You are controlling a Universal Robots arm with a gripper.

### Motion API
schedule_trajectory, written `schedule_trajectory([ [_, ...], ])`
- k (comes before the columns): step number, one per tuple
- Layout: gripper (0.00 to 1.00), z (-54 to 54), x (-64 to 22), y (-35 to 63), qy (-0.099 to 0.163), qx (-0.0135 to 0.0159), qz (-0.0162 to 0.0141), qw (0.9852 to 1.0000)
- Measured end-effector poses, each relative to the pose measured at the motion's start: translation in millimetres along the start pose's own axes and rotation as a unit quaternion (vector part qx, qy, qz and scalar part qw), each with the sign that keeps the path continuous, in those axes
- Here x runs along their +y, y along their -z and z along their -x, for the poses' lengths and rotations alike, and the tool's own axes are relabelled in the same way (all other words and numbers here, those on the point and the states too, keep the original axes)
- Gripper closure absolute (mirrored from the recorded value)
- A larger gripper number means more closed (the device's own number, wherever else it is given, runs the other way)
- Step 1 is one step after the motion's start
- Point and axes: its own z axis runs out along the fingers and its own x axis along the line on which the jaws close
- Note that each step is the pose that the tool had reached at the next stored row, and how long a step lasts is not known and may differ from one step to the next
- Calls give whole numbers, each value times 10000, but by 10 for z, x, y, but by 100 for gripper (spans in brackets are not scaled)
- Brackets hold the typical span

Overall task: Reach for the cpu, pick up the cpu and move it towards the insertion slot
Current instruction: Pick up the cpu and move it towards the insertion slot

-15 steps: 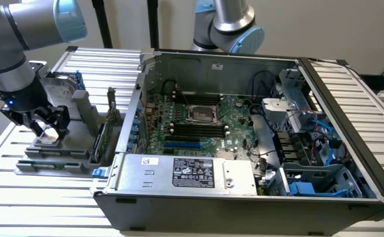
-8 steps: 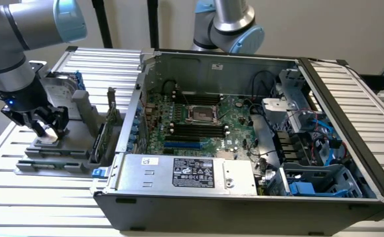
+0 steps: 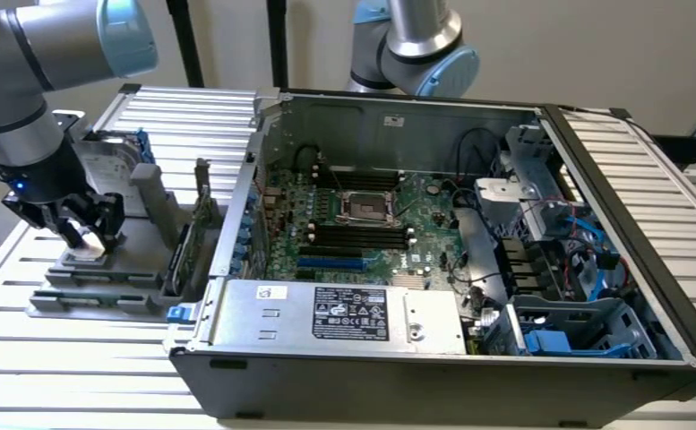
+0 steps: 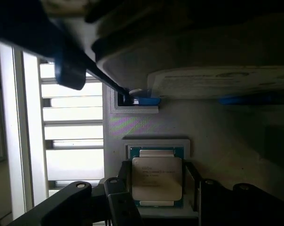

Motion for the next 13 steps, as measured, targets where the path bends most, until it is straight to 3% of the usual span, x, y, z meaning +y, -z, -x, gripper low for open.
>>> schedule_trajectory([
  [7,45,0,1,30,0,-1,0,10000],
  [13,45,3,4,231,0,2,0,10000],
])
